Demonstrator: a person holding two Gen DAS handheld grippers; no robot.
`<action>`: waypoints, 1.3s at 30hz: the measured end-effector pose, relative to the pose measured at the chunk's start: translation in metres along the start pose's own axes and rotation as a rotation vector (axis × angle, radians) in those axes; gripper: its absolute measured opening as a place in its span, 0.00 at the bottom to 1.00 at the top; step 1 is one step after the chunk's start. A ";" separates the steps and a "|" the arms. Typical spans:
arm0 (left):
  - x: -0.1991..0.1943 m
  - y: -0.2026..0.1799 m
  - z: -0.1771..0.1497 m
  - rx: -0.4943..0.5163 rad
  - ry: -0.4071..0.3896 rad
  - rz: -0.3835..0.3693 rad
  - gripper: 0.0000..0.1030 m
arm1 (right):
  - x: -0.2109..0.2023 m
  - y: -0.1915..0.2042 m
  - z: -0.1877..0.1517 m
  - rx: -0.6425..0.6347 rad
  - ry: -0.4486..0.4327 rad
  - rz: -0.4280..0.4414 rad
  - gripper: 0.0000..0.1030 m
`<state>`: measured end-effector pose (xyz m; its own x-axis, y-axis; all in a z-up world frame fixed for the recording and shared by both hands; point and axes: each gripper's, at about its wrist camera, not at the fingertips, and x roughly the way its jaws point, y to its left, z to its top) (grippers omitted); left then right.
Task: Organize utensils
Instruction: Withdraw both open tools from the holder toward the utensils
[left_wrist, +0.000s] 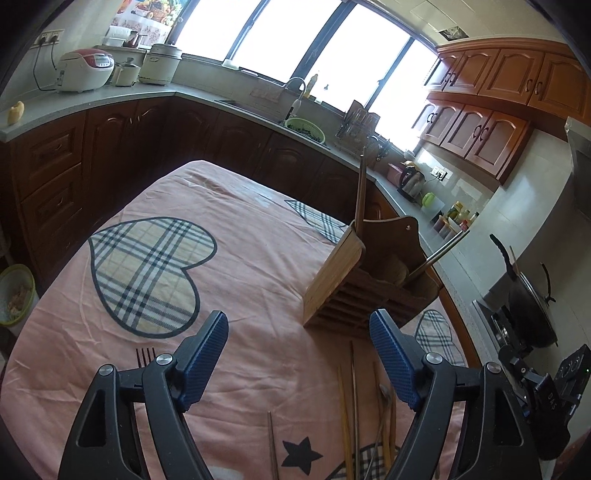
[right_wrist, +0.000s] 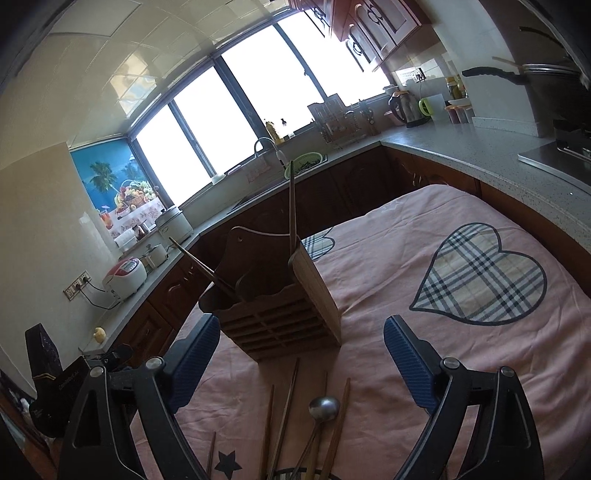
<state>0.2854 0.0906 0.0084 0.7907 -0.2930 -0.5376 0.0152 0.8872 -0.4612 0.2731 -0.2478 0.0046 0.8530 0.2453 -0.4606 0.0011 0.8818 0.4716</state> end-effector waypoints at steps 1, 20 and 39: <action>-0.003 0.000 -0.003 -0.002 0.008 0.002 0.76 | -0.003 -0.001 -0.004 0.002 0.006 -0.003 0.89; -0.031 0.009 -0.031 -0.006 0.078 0.060 0.76 | -0.028 -0.002 -0.052 -0.002 0.084 -0.033 0.89; -0.004 -0.010 -0.044 0.110 0.226 0.133 0.75 | -0.012 0.011 -0.065 -0.053 0.152 -0.015 0.88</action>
<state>0.2547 0.0674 -0.0162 0.6335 -0.2325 -0.7380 -0.0031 0.9530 -0.3030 0.2291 -0.2145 -0.0338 0.7641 0.2863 -0.5781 -0.0171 0.9048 0.4254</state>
